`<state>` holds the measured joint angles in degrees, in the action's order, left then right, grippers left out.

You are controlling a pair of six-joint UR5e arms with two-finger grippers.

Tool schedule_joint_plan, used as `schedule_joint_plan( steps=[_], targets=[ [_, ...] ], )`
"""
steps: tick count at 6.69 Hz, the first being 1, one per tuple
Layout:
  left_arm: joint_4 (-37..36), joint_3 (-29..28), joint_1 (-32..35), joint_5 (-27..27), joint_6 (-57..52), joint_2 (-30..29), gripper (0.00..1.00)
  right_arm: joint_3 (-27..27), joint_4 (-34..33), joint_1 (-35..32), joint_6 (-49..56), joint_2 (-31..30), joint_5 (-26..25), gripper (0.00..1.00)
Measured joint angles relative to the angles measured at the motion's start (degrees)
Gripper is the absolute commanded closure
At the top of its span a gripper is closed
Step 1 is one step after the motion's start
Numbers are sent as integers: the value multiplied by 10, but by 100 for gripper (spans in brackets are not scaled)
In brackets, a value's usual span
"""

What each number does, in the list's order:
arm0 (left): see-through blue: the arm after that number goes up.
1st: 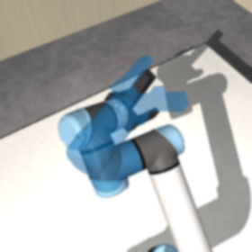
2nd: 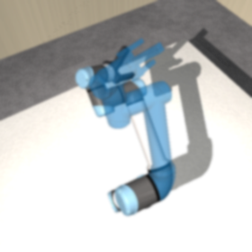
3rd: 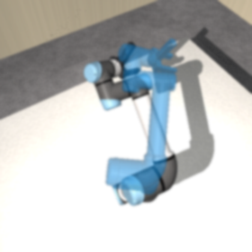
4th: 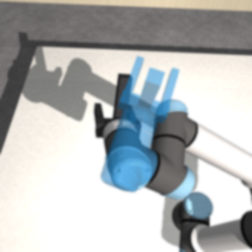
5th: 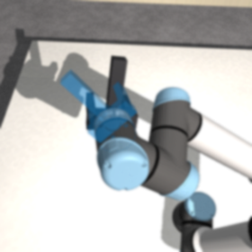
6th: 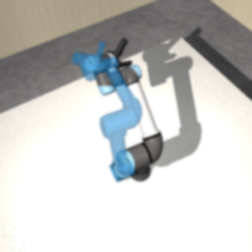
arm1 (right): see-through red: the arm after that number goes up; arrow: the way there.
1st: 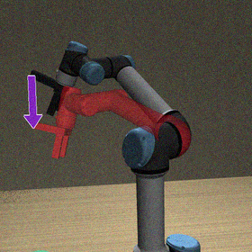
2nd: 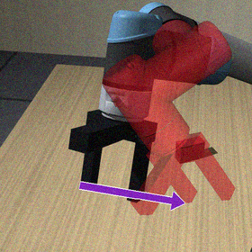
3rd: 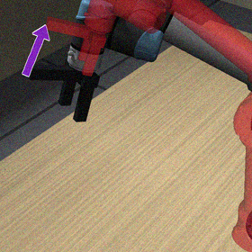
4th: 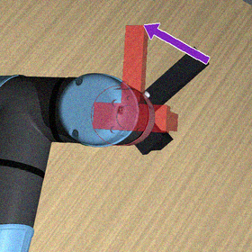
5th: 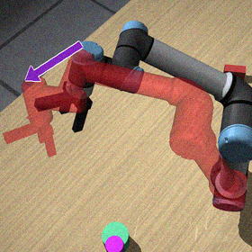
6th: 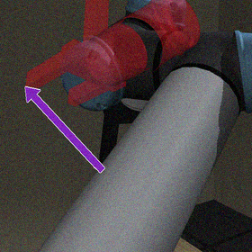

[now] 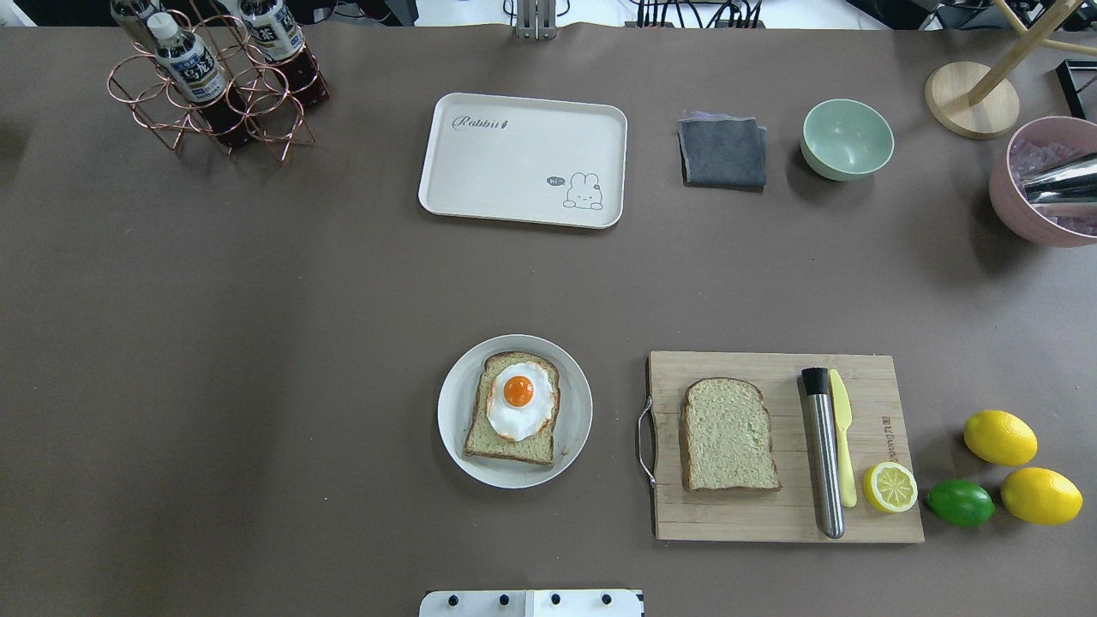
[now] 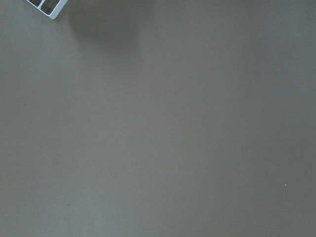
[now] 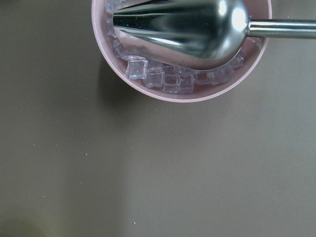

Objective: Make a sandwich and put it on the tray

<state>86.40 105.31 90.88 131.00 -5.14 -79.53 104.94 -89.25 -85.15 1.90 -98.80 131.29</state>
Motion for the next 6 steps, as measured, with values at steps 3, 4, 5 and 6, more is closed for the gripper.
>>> schedule_joint_plan(
  steps=[3, 4, 5, 6],
  targets=[
    [0, 4, 0, 1, 0, 1, 2, 0, 1, 0, 1, -1, -3, 0],
    [-1, 4, 0, 1, 1, 1, 2, 0, 1, 0, 3, 0, -3, 0],
    [-1, 5, 0, 1, 1, 0, 2, 0, 1, 0, 4, 0, -3, 0],
    [-1, 6, 0, 1, 0, 0, 2, 0, 1, 1, 5, 0, -1, 0]
  ],
)
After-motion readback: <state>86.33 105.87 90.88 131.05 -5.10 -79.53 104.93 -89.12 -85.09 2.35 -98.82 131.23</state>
